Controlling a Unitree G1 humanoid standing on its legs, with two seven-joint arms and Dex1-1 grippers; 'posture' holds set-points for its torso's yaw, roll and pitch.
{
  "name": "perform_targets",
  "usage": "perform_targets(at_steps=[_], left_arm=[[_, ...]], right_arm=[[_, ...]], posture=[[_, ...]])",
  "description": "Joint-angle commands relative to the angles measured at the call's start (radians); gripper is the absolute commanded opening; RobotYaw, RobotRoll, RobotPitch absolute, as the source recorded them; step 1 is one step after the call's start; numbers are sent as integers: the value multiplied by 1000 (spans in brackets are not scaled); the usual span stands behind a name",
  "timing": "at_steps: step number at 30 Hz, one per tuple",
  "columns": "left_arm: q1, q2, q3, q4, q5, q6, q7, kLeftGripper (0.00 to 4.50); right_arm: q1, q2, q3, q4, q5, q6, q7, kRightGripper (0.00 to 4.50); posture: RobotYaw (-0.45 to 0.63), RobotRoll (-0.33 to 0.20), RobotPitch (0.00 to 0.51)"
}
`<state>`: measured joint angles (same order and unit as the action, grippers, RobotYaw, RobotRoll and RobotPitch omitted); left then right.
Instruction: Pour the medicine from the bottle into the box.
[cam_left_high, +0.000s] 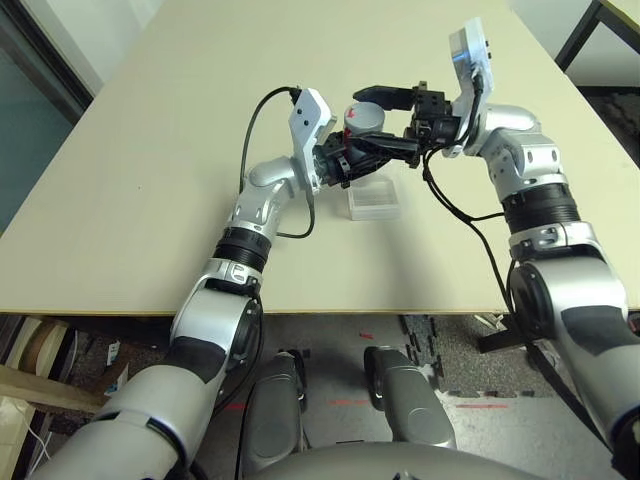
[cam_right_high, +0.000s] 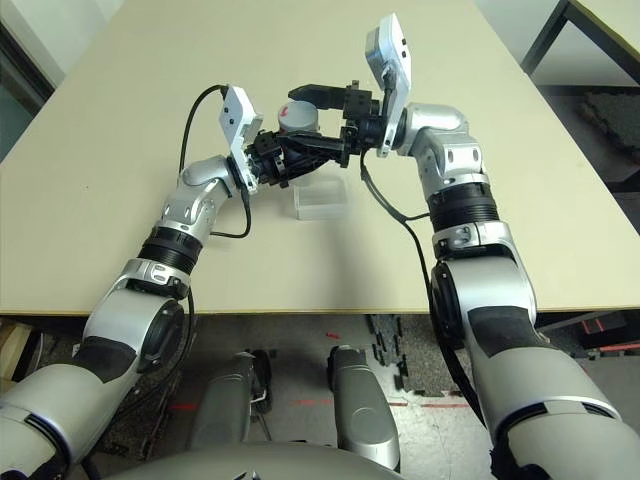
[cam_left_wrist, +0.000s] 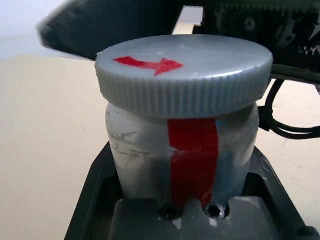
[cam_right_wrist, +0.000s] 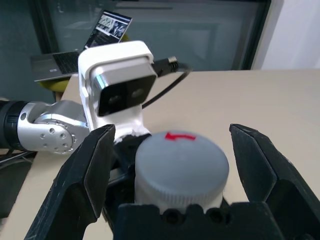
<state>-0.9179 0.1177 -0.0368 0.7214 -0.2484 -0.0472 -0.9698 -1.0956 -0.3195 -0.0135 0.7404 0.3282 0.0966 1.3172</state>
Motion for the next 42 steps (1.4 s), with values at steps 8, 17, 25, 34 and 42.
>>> perform_targets(at_steps=[8,17,25,34,42], left_arm=[[10,-8,-17,-37,4,7,-21,2629],[20,-6,-16,-49,1,13,-24,2629],[13,-9,-14,-39,-2,11,-20,2629],[11,-13,-14,-35,-2,8,-17,2629],[6,-9,-9,-23,2,4,-18,2629]], right_arm=[[-44,5,-6,104,-42,-67,-47,4500],[-49,-28,-22,139,-48,-71,-56,4500],[-10,-97,-40,113,-22,-35,1,4500],[35,-155,-43,53,20,25,58,4500],[71,-189,-41,-49,55,136,136,4500]], posture=[[-251,0,138],[-254,0,142],[-261,0,141],[-266,0,141],[-265,0,143]])
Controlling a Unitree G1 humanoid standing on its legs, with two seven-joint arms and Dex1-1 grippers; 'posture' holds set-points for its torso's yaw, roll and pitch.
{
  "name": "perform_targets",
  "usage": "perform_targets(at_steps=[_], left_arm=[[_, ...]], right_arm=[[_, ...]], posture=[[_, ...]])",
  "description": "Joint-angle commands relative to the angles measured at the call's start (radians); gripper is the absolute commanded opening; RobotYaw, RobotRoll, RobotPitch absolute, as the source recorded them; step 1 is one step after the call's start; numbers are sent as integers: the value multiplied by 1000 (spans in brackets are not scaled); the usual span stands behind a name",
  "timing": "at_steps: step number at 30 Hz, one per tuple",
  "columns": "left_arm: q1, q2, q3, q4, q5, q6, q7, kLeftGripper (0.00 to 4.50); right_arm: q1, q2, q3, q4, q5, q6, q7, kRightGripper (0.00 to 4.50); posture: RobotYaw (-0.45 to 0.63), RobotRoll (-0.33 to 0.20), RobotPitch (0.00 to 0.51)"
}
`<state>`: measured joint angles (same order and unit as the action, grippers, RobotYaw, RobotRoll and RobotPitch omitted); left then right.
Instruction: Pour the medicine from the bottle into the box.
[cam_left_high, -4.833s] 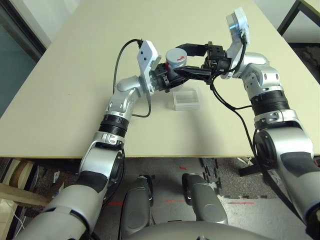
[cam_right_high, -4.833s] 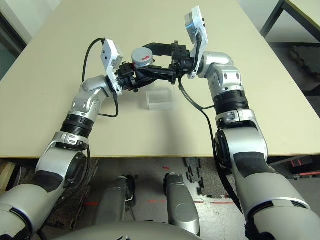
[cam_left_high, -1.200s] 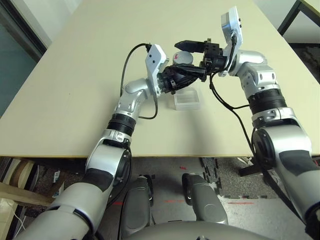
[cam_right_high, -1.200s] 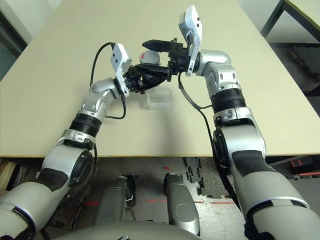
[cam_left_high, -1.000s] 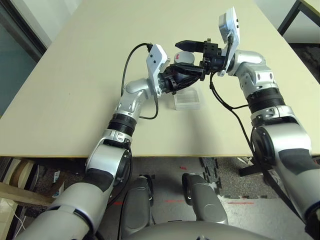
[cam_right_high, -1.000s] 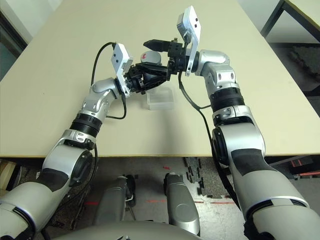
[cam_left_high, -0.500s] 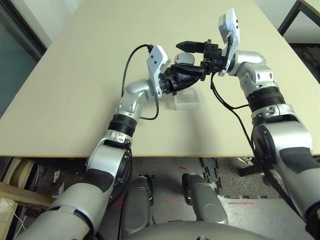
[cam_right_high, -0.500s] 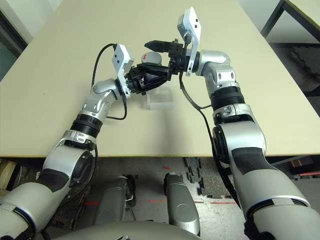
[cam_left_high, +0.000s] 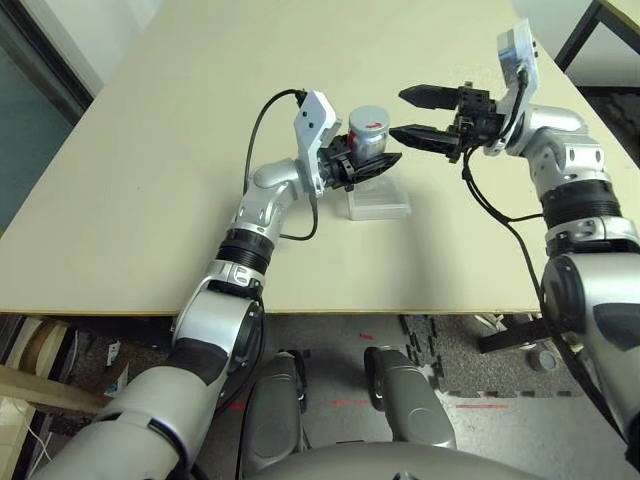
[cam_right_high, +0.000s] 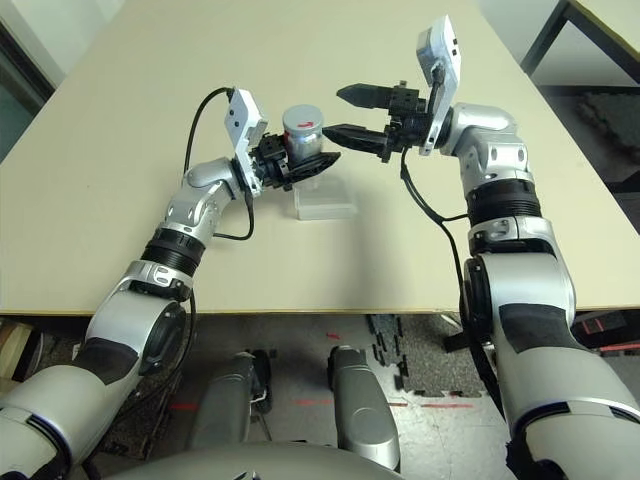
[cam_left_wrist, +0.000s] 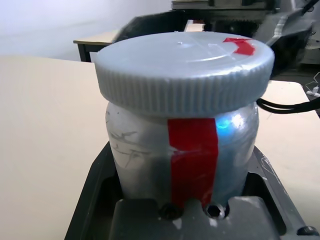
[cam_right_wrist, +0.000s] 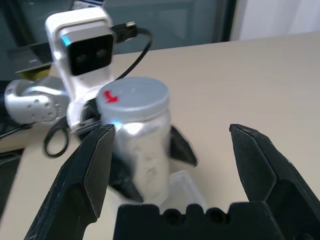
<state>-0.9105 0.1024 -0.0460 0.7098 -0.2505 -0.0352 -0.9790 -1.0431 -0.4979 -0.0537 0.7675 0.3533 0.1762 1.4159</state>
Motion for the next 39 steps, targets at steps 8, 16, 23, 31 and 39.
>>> perform_targets(at_steps=[8,16,23,31,39], left_arm=[[-5,4,-1,-4,5,-8,-11,2629],[-9,1,-5,-5,5,-5,-16,2629],[-7,1,-6,-10,7,-2,-18,2629],[-4,3,-9,-15,11,1,-13,2629],[-5,7,-9,-9,17,3,-4,2629]], right_arm=[[31,22,7,-163,44,102,28,4500],[5,79,24,-122,9,48,1,4500],[-24,114,30,-68,-12,-10,-24,4500],[-41,129,17,-38,-13,-39,-45,3224],[-29,144,-55,-72,63,28,-103,2580]], posture=[[-272,0,142],[-268,0,137],[-262,0,137],[-261,0,133],[-263,0,135]])
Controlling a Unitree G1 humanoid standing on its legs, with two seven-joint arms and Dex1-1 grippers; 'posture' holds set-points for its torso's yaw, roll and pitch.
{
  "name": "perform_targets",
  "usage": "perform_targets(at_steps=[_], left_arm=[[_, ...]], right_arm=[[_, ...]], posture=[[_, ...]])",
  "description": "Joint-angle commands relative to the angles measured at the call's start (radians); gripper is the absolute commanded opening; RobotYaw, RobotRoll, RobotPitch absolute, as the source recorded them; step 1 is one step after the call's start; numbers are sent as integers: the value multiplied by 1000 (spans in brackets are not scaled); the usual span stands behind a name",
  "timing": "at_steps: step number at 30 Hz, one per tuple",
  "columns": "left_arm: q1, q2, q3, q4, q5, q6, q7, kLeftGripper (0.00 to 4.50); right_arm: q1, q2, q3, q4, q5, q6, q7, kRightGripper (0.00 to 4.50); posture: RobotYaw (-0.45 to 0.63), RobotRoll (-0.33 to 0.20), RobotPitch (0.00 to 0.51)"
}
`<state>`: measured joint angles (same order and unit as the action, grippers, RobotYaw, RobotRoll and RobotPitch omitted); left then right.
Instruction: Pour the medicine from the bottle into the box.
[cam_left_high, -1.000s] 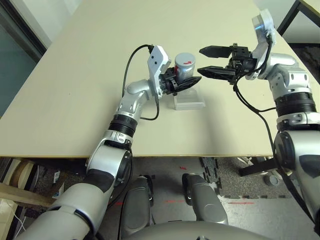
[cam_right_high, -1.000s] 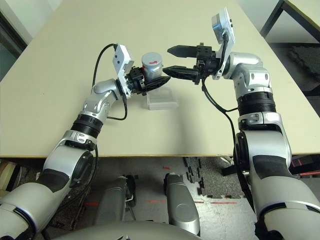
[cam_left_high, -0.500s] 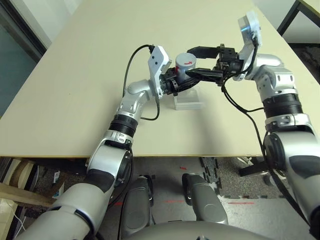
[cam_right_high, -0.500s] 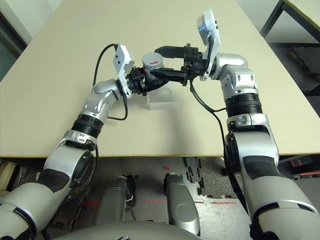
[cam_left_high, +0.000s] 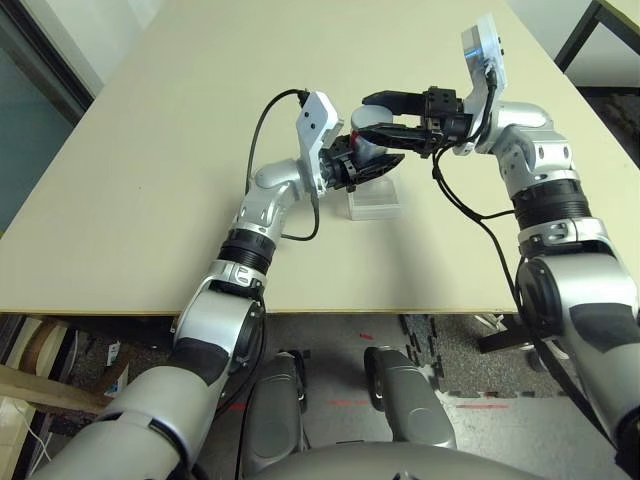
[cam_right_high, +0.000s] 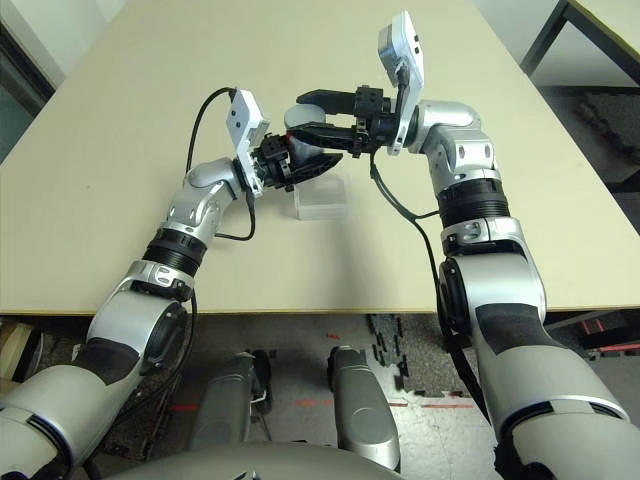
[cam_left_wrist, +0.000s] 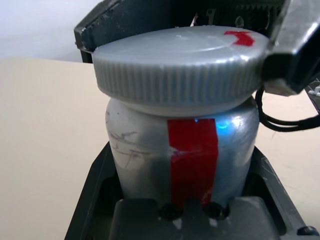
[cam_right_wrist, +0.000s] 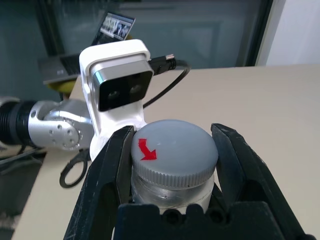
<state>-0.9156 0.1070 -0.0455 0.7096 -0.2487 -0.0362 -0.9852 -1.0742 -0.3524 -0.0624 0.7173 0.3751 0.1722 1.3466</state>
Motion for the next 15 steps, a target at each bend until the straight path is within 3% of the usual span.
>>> perform_targets(at_steps=[1,5,15], left_arm=[[-1,3,-9,-9,15,5,4,2629],[-7,9,-4,-5,14,5,12,2629],[-48,23,20,34,10,-18,41,2629]], right_arm=[[8,-2,-55,-33,52,46,-45,2580],[38,-22,-101,-72,70,88,-137,2580],[161,-212,-78,-158,-73,165,-419,2580]], posture=[[-263,0,135],[-263,0,140],[-271,0,144]])
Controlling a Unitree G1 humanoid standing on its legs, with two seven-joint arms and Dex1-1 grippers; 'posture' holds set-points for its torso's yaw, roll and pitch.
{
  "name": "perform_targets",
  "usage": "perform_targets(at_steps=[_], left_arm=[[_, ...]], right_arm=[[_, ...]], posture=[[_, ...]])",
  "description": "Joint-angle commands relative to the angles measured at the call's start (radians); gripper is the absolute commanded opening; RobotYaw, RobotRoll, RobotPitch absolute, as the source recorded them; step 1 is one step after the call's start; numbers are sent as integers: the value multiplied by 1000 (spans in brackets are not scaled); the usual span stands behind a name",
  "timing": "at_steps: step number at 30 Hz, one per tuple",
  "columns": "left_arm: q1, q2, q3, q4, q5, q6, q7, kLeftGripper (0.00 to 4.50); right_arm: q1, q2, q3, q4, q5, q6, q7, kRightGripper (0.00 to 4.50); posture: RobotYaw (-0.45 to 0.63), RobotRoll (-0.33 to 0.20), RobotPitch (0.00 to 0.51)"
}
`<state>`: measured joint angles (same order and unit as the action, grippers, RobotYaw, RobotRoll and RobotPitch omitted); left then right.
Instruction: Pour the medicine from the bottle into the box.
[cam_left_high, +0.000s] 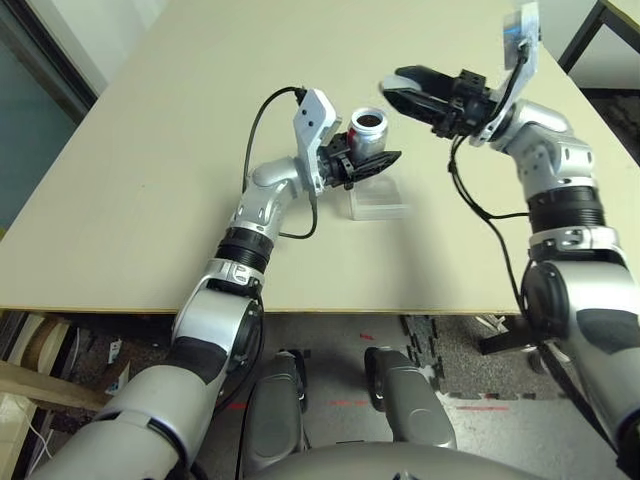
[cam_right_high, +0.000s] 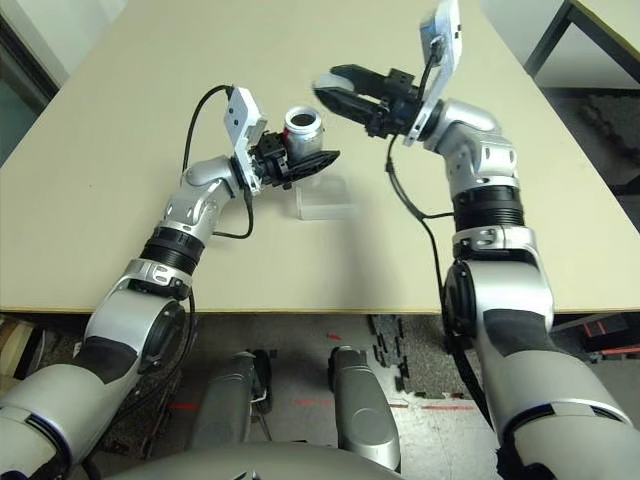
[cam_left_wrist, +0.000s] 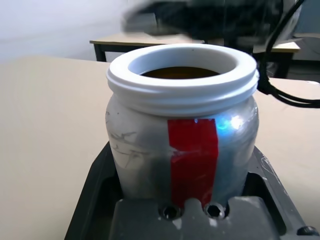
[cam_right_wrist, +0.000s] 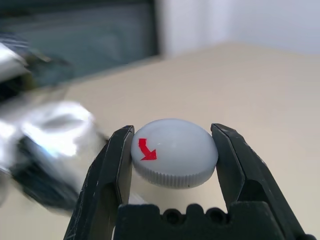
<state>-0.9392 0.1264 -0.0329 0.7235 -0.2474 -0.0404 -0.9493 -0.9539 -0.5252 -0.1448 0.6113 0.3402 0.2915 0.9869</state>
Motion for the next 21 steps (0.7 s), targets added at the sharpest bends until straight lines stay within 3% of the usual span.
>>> perform_targets(at_steps=[1,9,20,21], left_arm=[[-27,3,10,23,8,-16,7,2629],[-54,0,20,73,14,-47,14,2629],[-61,2,30,103,19,-80,18,2629],[-60,3,30,102,19,-81,18,2629]], right_arm=[[59,-56,11,-76,-54,57,-81,2580],[137,-149,72,-103,-203,64,-213,2580],[126,-132,78,-31,-238,22,-258,2580],[127,-131,77,-30,-241,18,-262,2930]], posture=[[-272,0,144],[-290,0,139],[-271,0,137],[-271,0,137]])
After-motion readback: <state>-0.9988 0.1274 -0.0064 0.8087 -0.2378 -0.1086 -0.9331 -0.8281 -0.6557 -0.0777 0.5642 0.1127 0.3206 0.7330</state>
